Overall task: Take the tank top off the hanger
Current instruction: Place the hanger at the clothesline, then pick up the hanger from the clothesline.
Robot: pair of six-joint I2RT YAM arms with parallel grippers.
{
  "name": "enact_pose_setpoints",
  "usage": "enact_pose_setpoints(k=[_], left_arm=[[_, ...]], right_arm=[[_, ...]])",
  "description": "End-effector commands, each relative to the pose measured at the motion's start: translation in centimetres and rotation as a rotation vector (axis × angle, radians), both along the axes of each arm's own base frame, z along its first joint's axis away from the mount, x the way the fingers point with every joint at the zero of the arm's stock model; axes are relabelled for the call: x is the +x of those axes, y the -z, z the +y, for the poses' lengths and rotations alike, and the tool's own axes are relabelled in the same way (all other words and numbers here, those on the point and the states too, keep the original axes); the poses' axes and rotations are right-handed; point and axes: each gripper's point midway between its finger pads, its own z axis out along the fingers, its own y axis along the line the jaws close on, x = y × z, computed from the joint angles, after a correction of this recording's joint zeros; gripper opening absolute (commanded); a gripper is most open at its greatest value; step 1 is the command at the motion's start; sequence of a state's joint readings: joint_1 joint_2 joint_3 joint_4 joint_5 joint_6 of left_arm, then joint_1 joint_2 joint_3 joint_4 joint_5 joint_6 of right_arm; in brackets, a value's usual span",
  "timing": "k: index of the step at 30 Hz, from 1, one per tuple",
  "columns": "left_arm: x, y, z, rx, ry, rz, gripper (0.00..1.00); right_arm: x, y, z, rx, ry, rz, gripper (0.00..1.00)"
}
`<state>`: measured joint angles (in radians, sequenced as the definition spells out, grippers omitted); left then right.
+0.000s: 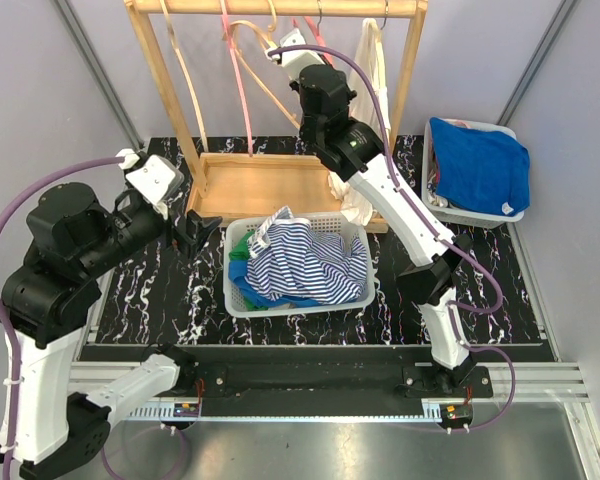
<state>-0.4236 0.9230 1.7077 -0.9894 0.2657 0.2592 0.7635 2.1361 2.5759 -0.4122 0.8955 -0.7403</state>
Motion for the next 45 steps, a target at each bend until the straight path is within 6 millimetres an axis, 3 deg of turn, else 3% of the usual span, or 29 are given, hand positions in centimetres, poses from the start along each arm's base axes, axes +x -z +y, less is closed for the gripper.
enact_pose_setpoints(k=[1,5,10,14,18,19,22,23,24,26,27,28,31,32,34,35,37,38,39,40,41,43,44,45], left_arm=[[0.6,-0.7,-0.4,-0.024,0.002,-0.008,0.99],[0.9,-0.7,-0.5,-0.033,0.001,0.003,0.99],[1.3,-0.4,-0.7,-0.064,0.003,0.033,0.99],[2.2,1.4,-1.0,-0.091,-0.03,0.109,0.93],[4.1,5.6,-1.5,-0.094,-0.068,0.206,0.92],[4.6,6.4,-1.4,-0.092,-0.087,0.22,0.92],[6.3,9.3,-1.6,-0.059,-0.108,0.249,0.99],[7.3,10.1,-1.6,-0.04,-0.127,0.255,0.99],[8.1,10.4,-1.5,-0.036,-0.146,0.248,0.99],[9.5,10.9,-1.3,-0.04,-0.188,0.25,0.99],[10.0,10.0,-1.6,-0.072,-0.185,0.214,0.99],[10.3,10.3,-1.9,-0.085,-0.18,0.216,0.99],[11.0,9.5,-3.0,-0.146,-0.15,0.192,0.99],[11.4,9.7,-3.1,-0.141,-0.145,0.196,0.99],[11.6,9.9,-2.6,-0.13,-0.145,0.194,0.99],[11.4,10.2,-2.1,-0.107,-0.137,0.188,0.99],[11.8,10.7,-0.7,-0.088,-0.188,0.178,0.99],[11.7,11.2,-0.4,-0.075,-0.198,0.178,0.99],[11.7,11.4,-0.3,-0.072,-0.201,0.181,0.99],[11.8,11.5,-0.5,-0.075,-0.195,0.187,0.99],[12.1,11.4,-0.9,-0.072,-0.177,0.197,0.99],[12.1,10.7,-2.4,-0.047,-0.109,0.202,0.99],[12.6,11.8,-3.1,0.053,-0.066,0.217,0.99],[13.0,9.9,-4.2,0.082,-0.032,0.161,0.99]], right_arm=[[0.4,-0.5,-0.3,0.04,-0.047,-0.004,0.0],[0.5,0.6,0.3,0.055,-0.075,0.028,0.0],[-0.3,2.7,2.5,0.066,-0.098,0.071,0.0],[-1.2,3.6,3.9,0.133,-0.135,0.109,0.04],[-2.6,4.6,5.6,0.265,-0.214,0.178,0.18],[-2.9,5.1,5.9,0.281,-0.23,0.2,0.27],[-4.6,5.5,7.4,0.363,-0.306,0.251,0.36],[-5.3,5.2,7.6,0.408,-0.321,0.259,0.52],[-5.7,5.1,8.1,0.431,-0.355,0.275,0.61],[-6.8,4.4,7.9,0.477,-0.379,0.288,0.78],[-7.1,4.1,7.7,0.489,-0.385,0.287,0.82],[-7.5,3.7,7.4,0.503,-0.39,0.287,0.85],[-10.1,0.7,6.4,0.583,-0.464,0.27,0.93],[-10.8,1.5,6.9,0.597,-0.498,0.306,0.93],[-12.4,-0.2,6.2,0.674,-0.536,0.289,0.95],[-12.9,0.7,6.3,0.688,-0.541,0.321,0.96],[-13.8,0.0,5.0,0.716,-0.539,0.312,1.0],[-14.1,1.4,5.2,0.722,-0.541,0.352,1.0],[-14.5,1.5,5.2,0.735,-0.554,0.362,1.0],[-15.2,1.0,4.9,0.755,-0.578,0.36,1.0],[-15.5,2.6,5.4,0.747,-0.595,0.403,1.0],[-16.2,2.5,4.9,0.749,-0.61,0.399,1.0],[-15.9,3.6,4.3,0.742,-0.561,0.401,1.0],[-15.8,3.7,3.8,0.749,-0.537,0.382,1.0]])
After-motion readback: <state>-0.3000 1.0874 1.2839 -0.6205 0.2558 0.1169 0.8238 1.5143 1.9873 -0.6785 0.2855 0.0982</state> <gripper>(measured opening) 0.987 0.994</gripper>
